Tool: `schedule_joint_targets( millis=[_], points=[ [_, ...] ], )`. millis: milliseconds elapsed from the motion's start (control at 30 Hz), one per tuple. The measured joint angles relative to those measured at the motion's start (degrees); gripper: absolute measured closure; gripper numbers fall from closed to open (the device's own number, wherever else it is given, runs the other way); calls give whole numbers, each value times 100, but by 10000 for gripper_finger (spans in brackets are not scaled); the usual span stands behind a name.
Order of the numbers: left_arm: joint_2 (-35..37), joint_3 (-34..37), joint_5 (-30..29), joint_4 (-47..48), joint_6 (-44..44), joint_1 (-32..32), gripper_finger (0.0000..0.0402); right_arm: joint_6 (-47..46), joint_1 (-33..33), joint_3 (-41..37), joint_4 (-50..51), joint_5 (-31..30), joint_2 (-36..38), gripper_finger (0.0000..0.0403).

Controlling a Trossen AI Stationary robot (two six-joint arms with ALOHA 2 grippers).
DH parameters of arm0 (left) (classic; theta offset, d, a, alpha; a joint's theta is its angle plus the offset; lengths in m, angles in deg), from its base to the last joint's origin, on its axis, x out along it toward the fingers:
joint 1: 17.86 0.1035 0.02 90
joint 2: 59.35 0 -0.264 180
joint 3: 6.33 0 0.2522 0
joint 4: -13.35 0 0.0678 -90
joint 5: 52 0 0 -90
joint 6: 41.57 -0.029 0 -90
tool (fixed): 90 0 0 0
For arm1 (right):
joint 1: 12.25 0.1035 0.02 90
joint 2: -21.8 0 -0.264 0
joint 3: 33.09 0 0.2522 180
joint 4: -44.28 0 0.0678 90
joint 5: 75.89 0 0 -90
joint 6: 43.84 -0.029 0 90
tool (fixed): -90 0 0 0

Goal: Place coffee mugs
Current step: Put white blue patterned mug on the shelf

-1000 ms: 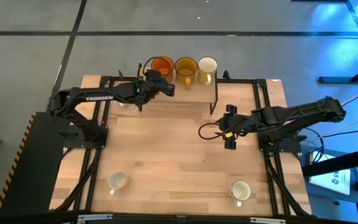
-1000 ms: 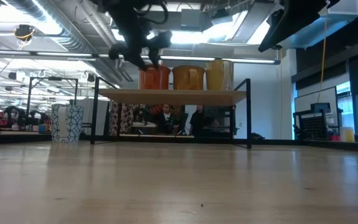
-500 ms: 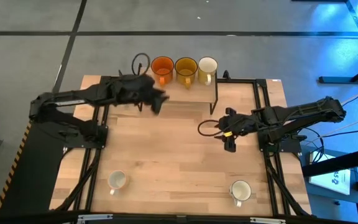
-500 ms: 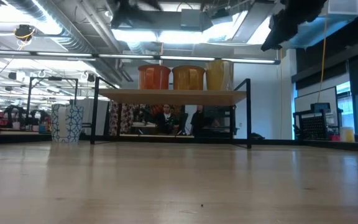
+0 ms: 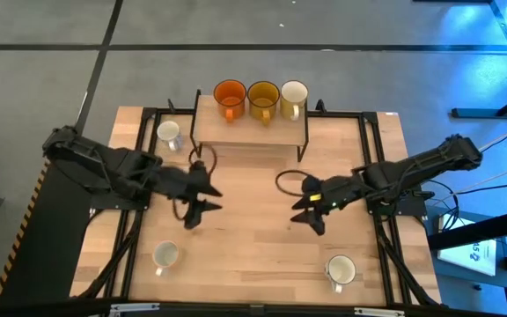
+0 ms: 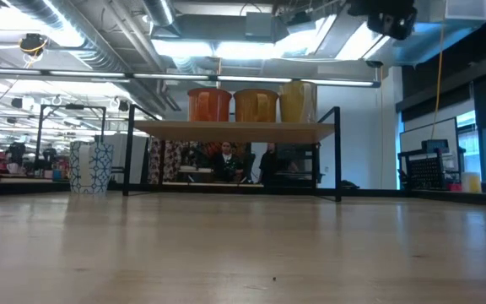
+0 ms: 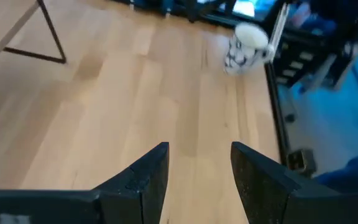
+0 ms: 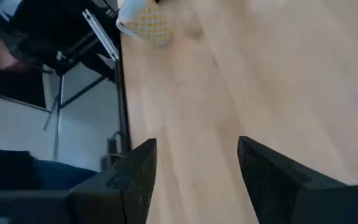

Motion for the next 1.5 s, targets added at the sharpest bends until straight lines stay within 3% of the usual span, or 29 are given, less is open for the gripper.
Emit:
schedule_joint_targets(
  millis=[100,233,433,567,800,1033,1267,1500],
  points=[
    [-8,4,-532,633,26,-399,234,-524,272,425,-75,32,-485,194],
    [-9,4,-884,1212,105,-754,234,-1346,607,1159,16,547,-1203,194],
    [-11,4,-1170,1323,13,-1058,234,-2998,1117,2017,187,1246,-1946,194],
    [-11,4,-1384,1315,-105,-1150,234,-4132,1594,2202,547,1361,-2094,194],
    [-12,4,-1484,1328,-204,-1160,234,-6344,2451,2199,1753,921,-2090,194],
    [-11,4,-1536,1311,-297,-1160,234,-7938,3245,2197,2142,-159,-2274,194],
    [-11,4,-1567,1285,-294,-1160,234,-8518,3729,2196,2264,-168,-2751,194],
    [-11,4,-1567,1281,-291,-1160,234,-8609,3743,2192,2858,157,-3139,194]
  ],
)
